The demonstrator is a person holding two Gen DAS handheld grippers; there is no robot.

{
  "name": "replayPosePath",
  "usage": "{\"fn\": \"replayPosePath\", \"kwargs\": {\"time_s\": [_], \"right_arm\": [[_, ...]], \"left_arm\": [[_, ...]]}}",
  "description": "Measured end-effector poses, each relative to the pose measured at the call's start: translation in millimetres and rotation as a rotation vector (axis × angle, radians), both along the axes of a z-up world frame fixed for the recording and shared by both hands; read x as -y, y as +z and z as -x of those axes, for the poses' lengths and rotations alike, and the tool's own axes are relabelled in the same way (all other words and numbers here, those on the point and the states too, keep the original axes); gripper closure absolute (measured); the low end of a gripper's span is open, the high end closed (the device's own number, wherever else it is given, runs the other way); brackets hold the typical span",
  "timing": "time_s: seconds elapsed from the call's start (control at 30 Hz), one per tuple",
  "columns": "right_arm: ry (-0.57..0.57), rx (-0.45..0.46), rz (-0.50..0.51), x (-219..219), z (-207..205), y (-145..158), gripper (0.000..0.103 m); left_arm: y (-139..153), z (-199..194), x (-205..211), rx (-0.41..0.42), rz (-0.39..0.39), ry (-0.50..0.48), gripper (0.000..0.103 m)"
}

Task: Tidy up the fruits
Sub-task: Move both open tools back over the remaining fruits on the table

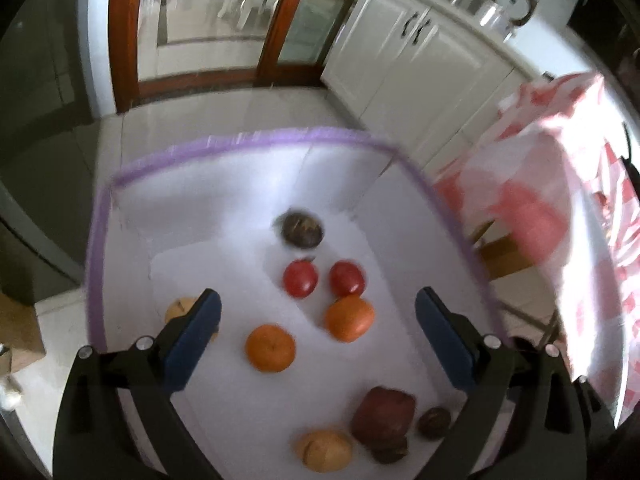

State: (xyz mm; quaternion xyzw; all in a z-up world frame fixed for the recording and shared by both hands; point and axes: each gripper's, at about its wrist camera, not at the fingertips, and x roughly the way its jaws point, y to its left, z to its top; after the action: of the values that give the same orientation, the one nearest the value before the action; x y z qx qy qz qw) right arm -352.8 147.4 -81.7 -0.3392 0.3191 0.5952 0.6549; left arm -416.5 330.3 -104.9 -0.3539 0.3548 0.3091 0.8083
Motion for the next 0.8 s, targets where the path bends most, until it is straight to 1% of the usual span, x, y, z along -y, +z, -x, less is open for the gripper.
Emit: {"fn": "replayPosePath", "kwargs": {"time_s": [0.1,0.17,0.2,0.23,0.3,0.37,0.4,0.43,0.5,0.57,0.6,0.67,0.73,0.77,0.8], "right_arm": [[-0.027,-0.027,-0.068,8.9,-6.2,24.7,0.016],[-0.055,-0.055,-0.137,19.0,-13.7,47.6,0.016],[-0.070,-0.066,-0.170,24.1,-18.1,58.2,0.016],[-0.093,-0.078,-0.214,31.7,-24.4,72.2,0.016],[-0.136,-0.094,-0.288,45.8,-36.6,94.1,0.016],[-0.206,-0.105,-0.372,66.7,-56.1,117.7,0.016],[-0.234,-0.106,-0.397,73.8,-66.0,124.4,0.016],[-0.284,-0.108,-0.434,86.5,-78.4,134.4,0.016],[-0.374,-0.115,-0.484,107.8,-100.5,146.9,0.016],[-0.492,-0.119,-0.517,132.0,-129.8,154.4,0.016],[-0.547,-0.114,-0.522,143.2,-142.7,157.5,0.016],[-0.682,-0.078,-0.516,167.7,-173.7,160.0,0.016],[-0.790,-0.056,-0.497,186.2,-200.3,156.4,0.016],[-0.839,-0.056,-0.484,194.7,-214.2,154.6,0.016],[-0.883,-0.062,-0.478,203.7,-226.1,151.8,0.016]], "left_arm": [[37.9,-4.5,3.6,0.051,-0.104,0.001,0.005],[60.6,-9.5,6.4,0.068,-0.163,0.002,0.002],[72.6,-13.2,7.7,0.071,-0.196,0.004,0.002],[89.4,-20.3,10.4,0.068,-0.246,0.003,0.002],[112.5,-35.0,16.4,0.063,-0.312,-0.004,0.002],[138.4,-58.9,28.4,0.057,-0.379,-0.028,0.002],[146.4,-69.4,32.7,0.055,-0.395,-0.043,0.002],[158.1,-87.9,43.6,0.058,-0.423,-0.078,0.002],[170.3,-111.9,59.7,0.055,-0.461,-0.125,0.002],[182.4,-149.1,85.8,0.036,-0.511,-0.194,0.002],[185.3,-168.8,98.6,0.025,-0.524,-0.233,0.002],[185.2,-201.2,119.8,0.020,-0.523,-0.303,0.001],[184.9,-234.1,142.1,0.036,-0.504,-0.377,0.001],[183.3,-258.8,156.2,0.046,-0.486,-0.427,0.001],[181.8,-271.5,163.6,0.048,-0.478,-0.448,0.001]]}}
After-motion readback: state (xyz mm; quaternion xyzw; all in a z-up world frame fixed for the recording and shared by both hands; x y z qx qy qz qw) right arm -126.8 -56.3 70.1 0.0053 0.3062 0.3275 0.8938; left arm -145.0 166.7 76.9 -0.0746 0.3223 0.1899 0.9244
